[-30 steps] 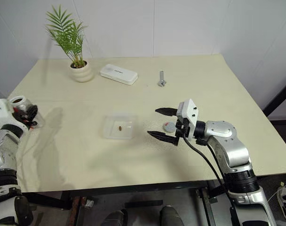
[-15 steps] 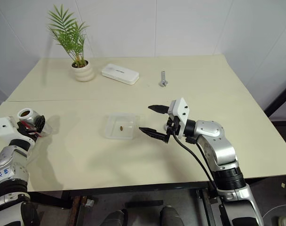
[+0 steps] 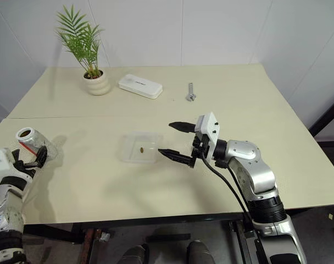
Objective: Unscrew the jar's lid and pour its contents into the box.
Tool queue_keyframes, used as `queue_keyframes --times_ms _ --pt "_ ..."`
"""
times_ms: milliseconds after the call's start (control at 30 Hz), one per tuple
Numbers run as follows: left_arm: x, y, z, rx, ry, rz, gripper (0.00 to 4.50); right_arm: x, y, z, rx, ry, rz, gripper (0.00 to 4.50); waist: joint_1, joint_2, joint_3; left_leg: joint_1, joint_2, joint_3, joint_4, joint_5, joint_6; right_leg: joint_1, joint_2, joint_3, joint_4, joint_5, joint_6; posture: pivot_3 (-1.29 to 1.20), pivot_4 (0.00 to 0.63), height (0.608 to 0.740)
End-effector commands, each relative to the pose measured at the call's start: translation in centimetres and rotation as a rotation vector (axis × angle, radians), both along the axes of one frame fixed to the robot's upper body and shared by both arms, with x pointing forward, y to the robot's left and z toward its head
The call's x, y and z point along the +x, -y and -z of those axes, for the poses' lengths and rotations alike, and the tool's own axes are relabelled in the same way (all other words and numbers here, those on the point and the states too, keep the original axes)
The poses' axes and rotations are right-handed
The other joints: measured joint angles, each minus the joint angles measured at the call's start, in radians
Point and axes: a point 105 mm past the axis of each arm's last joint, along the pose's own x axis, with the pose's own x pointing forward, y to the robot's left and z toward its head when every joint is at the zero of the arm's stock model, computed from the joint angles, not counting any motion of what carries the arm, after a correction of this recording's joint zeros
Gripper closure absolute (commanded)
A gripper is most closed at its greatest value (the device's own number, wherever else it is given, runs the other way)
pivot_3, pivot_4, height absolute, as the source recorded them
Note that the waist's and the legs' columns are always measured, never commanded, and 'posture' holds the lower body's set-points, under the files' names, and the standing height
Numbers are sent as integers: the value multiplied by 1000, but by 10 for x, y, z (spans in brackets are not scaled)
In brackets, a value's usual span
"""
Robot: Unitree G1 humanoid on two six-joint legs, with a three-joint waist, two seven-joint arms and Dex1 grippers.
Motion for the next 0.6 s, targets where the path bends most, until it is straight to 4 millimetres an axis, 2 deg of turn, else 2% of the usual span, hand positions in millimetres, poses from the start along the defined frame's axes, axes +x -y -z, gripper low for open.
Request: queue_keyframes --times_ms 33,133,200,300,400,467,600 --pt "-13 1 -17 57 40 6 74 -8 1 -9 29 31 -16 0 2 0 0 0 0 0 0 0 0 0 0 0 0 0 0 0 150 740" --pt "-22 10 -15 123 -4 51 74 -9 3 -8 26 25 -14 0 3 0 0 0 0 0 -2 0 0 0 0 0 -2 0 -1 0 150 740" --pt "-35 12 -17 170 -28 62 74 -10 6 -6 17 21 -12 0 3 0 0 0 0 0 -3 0 0 0 0 0 -3 -1 -1 0 150 740" --pt "-51 18 -29 249 -53 105 74 -9 15 -5 1 12 2 0 5 -1 0 0 1 1 -6 0 0 -1 0 0 -6 -1 -2 0 150 740" --pt "-58 33 -46 340 -69 202 74 -6 24 -4 -20 3 21 0 7 -1 0 0 2 2 -8 0 -1 -1 0 0 -8 -2 -5 0 150 740" --pt "-60 55 -62 400 -58 346 74 -2 32 -4 -31 -17 42 0 9 -1 0 0 2 2 -9 0 -1 -1 0 0 -9 -10 -20 0 150 740" --pt "-58 96 -79 432 -62 616 74 3 44 -6 -57 -38 51 0 8 -1 0 0 3 4 -9 0 -1 -1 0 1 -14 -9 -20 0 150 740"
